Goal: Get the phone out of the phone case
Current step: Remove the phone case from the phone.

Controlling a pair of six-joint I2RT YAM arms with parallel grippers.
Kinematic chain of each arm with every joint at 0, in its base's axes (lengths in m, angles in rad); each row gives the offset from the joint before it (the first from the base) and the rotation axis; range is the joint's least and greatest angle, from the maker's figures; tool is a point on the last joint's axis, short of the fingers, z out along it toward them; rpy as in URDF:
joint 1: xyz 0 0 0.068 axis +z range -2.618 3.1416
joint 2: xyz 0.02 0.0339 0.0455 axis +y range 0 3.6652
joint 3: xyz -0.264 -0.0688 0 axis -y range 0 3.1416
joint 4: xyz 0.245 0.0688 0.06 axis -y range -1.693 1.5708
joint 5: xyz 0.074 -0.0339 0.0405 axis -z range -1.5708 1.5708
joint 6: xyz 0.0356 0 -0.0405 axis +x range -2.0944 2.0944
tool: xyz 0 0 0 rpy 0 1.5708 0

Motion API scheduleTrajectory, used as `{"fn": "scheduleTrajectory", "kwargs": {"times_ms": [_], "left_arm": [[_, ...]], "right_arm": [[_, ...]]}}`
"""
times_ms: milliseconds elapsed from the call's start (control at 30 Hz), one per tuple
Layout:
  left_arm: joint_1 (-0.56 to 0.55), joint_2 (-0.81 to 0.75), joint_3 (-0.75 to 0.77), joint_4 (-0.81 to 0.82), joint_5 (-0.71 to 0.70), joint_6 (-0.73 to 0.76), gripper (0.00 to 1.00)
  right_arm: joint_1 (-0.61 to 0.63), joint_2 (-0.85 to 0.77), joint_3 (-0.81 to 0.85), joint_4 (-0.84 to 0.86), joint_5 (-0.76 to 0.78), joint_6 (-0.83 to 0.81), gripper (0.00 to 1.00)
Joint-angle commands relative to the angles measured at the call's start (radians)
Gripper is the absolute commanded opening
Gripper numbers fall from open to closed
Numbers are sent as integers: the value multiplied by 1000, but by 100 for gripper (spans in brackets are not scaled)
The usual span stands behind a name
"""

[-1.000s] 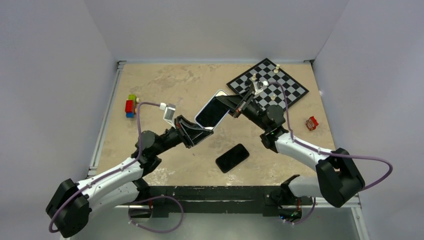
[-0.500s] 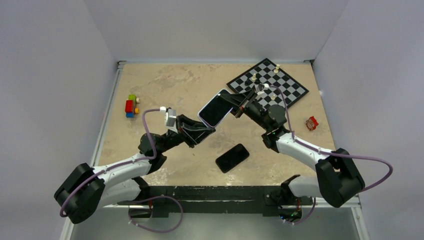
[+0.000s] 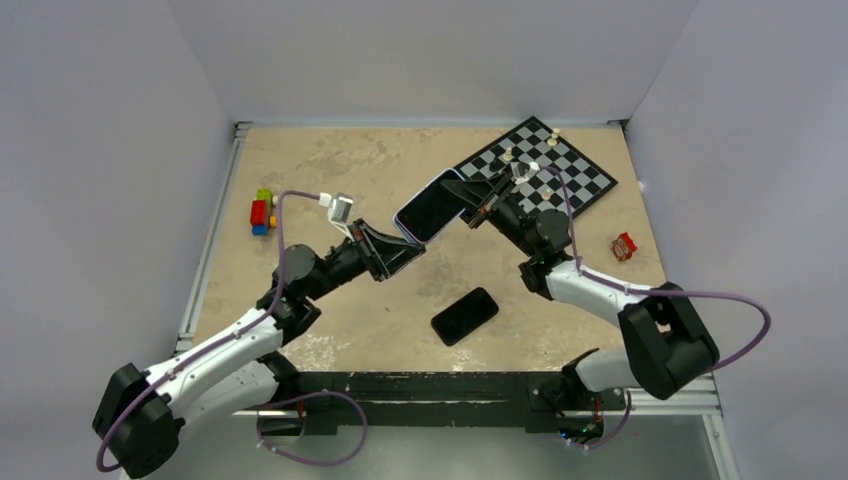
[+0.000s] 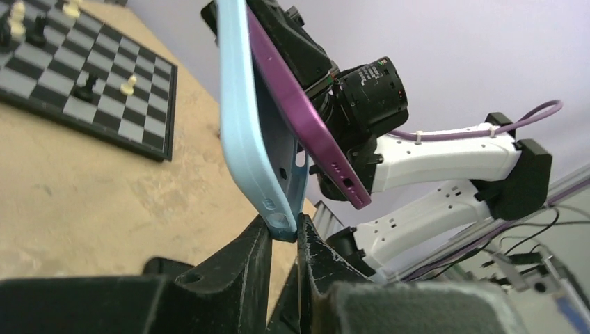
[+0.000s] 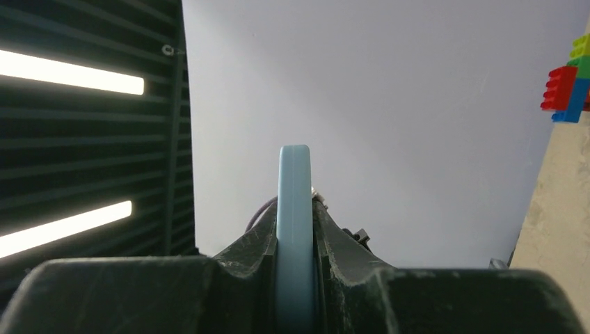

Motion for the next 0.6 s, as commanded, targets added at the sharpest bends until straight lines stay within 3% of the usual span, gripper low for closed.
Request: {"fn": "scheduleTrajectory", "kwargs": {"times_ms": [0,100,167,367,567], "left_arm": [[61,-77,7,-480,-214,-261,12],[72,-138,-13,-499,-126,-319,40],[71,-164,2,-539,-64,-287,50],[71,-279,103,-755,91,-48,56],[69,-353,130,-609,334,-20,55]], "right_arm": [[30,35,81,446,-194,131,0],[16,61,90,473,-240,67,0],[6,45,97,397,-267,-25,0],[-29,-17,137,87,-281,-242,0],[-57,-40,147,-81,-258,-362,0]]}}
